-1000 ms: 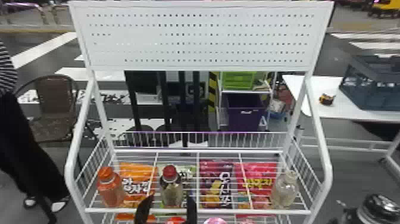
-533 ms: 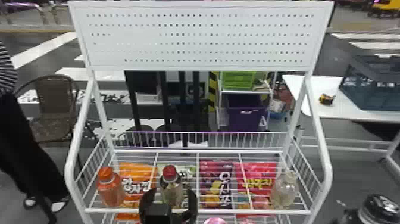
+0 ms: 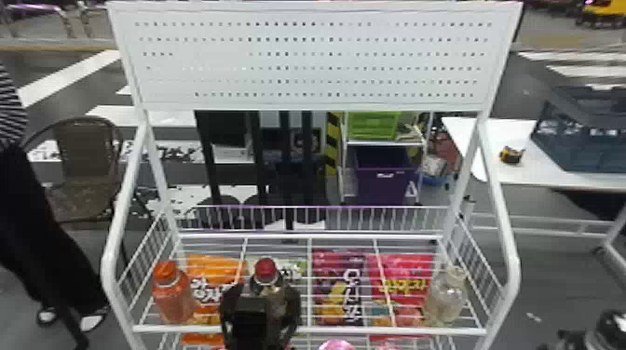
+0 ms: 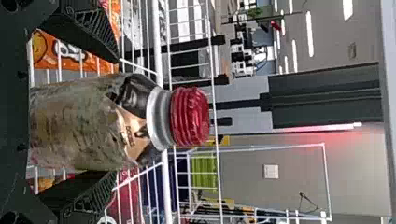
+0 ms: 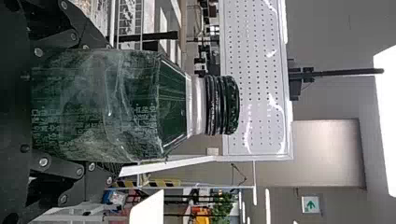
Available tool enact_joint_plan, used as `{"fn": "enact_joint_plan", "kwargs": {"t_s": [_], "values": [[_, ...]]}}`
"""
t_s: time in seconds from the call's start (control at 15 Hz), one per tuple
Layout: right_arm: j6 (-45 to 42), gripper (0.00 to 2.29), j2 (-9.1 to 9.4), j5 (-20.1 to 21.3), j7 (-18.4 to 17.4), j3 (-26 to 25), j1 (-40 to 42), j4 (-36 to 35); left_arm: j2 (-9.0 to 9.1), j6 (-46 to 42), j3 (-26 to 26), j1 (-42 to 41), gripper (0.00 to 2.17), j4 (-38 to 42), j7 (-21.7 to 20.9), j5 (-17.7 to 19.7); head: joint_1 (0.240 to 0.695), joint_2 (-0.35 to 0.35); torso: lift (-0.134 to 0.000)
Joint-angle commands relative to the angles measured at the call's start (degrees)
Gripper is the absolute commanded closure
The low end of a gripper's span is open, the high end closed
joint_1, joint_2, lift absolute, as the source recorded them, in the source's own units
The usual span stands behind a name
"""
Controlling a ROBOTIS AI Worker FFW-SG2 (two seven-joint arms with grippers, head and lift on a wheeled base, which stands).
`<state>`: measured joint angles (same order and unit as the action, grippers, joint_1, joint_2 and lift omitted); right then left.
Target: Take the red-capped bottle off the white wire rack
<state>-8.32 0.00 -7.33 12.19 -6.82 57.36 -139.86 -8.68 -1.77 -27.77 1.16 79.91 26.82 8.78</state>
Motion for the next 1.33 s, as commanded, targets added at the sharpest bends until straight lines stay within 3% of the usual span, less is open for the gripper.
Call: {"fn": "enact_joint_plan", "kwargs": {"t_s": [0.0,0.07,0.13,0.33,0.6,0.67,0.93,1.27], "values": [[-0.16,1.22,0.05,-0.06,0.02,-0.3,0.03,0.11,-0.03,-0.73,0.08,0.33,1.11,-0.99,-0.01,0.28,0.499,0.0,0.0],[0.02,1.22,0.05,-0.06,-0.06,-0.21,-0.23,0.2,-0.03,-0.91,0.08,-0.28,1.68,-0.2,-0.01,0.28,0.499,0.0,0.0],[0.55,1.22,0.05,0.03,-0.06,-0.21,-0.49,0.2,-0.11,-0.73,0.08,-1.07,1.84,1.03,-0.36,0.19,0.499,0.0,0.0],[1.42,1.22,0.05,0.29,0.02,-0.13,-1.29,0.38,-1.26,-0.03,0.43,-4.77,1.84,8.33,-0.27,-0.08,0.499,0.0,0.0],[1.42,1.22,0.05,0.03,0.02,-0.13,-1.64,0.99,-3.81,6.48,1.31,-11.8,1.84,24.59,0.25,-2.45,0.499,0.0,0.0],[1.42,1.22,0.05,0.03,0.02,-0.13,-1.72,1.08,-4.95,10.17,2.89,-14.35,1.82,29.69,0.34,-3.24,0.499,0.0,0.0],[1.42,1.22,0.05,-0.06,0.02,0.22,-2.43,1.96,-6.09,14.56,9.13,-24.98,1.82,44.1,-1.24,-5.44,0.499,0.0,0.0],[0.9,1.22,0.05,-0.06,0.02,0.75,-2.6,2.49,-6.27,12.28,19.94,-34.03,1.82,49.37,-3.53,-5.35,0.499,0.0,0.0]]}}
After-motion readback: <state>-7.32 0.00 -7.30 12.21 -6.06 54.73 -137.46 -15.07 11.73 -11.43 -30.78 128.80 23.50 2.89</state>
